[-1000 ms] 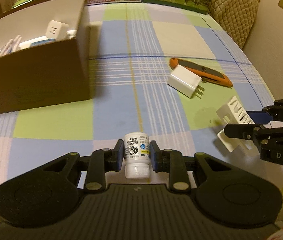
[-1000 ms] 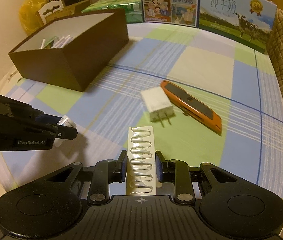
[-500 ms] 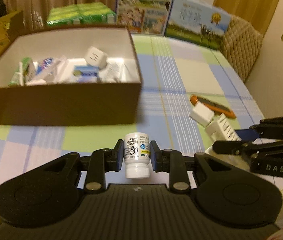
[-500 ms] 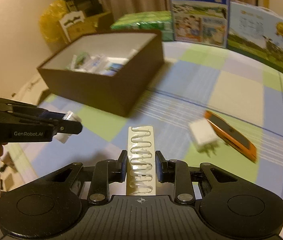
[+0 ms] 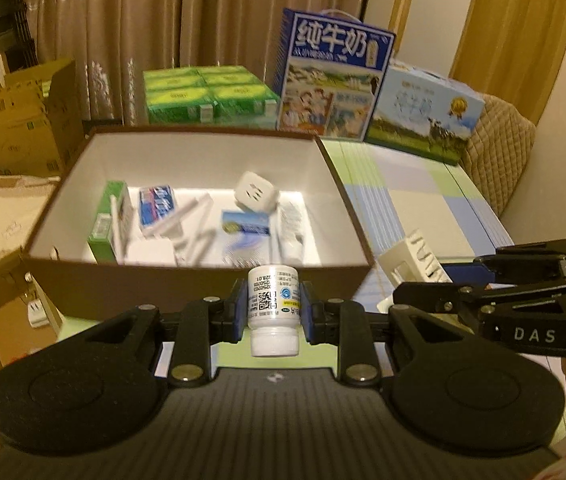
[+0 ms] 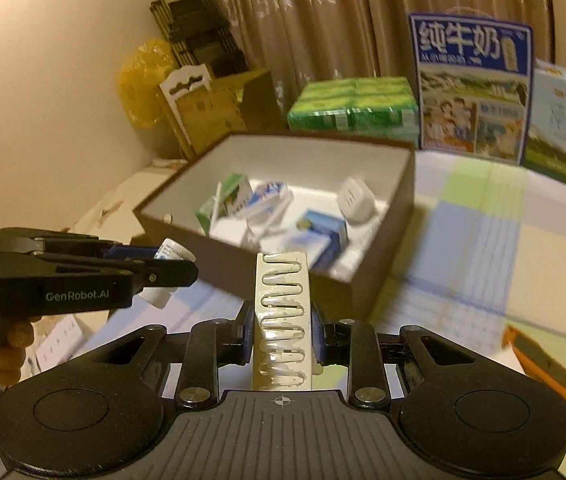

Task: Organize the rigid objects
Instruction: 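Lift the pill bottle and tray and carry both over the brown box, then lower both items into the brown box and open both tools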

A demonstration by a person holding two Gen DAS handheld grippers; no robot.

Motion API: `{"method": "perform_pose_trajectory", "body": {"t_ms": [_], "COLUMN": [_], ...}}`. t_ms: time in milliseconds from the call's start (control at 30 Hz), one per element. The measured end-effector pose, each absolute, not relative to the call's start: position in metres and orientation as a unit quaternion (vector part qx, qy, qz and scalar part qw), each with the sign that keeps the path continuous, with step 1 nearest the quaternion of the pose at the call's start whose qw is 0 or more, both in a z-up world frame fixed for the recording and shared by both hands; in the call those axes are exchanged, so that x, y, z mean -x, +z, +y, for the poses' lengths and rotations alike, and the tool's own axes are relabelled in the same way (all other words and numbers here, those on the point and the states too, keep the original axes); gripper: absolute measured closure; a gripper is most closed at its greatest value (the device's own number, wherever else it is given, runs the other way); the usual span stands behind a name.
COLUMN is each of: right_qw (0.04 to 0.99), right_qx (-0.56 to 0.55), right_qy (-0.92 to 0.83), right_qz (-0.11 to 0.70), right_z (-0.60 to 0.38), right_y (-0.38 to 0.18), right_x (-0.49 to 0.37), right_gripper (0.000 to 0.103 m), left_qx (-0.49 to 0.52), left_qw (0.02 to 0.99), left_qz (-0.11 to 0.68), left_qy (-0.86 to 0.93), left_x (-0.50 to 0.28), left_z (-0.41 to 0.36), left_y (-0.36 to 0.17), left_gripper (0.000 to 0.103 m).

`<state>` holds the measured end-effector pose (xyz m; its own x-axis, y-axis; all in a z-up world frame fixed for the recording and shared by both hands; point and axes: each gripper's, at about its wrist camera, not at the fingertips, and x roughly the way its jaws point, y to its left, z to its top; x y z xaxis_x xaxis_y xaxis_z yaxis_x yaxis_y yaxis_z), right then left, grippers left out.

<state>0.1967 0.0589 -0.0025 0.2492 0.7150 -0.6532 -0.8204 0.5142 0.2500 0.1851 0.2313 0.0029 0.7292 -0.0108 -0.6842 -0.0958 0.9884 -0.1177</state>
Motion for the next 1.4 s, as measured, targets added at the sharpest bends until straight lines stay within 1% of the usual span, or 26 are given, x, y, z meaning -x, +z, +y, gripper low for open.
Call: {"method": "perform_pose_trajectory", "body": {"t_ms": [333, 733, 1033, 1400], "right_qw": [0.81, 0.817, 0.823, 0.822], "right_qx": [0.072, 0.052, 0.05, 0.049], "right_qy": [0.467, 0.436, 0.415, 0.393], "right_qz": [0.346, 0.373, 0.385, 0.41], "right_z": [0.123, 0.187, 0.222, 0.243], "right_y": [0.009, -0.01, -0.026, -0.053], "right_x": [-0.218, -0.287, -0.332, -0.365], "right_gripper": [0.078, 0.078, 0.078, 0.078], "left_qx": [0.062, 0.054, 0.04, 0.05], "left_qw": [0.932, 0.921, 0.91, 0.898], "left_qz": [0.358, 0.386, 0.412, 0.437], "left_qy": [0.013, 0.004, -0.007, -0.017], "left_x": [-0.226, -0.311, -0.371, -0.414], "left_z": [0.281, 0.329, 0.342, 0.351], "left_y": [0.007, -0.014, -0.037, -0.065], "left_gripper": [0.08, 0.08, 0.08, 0.08]}}
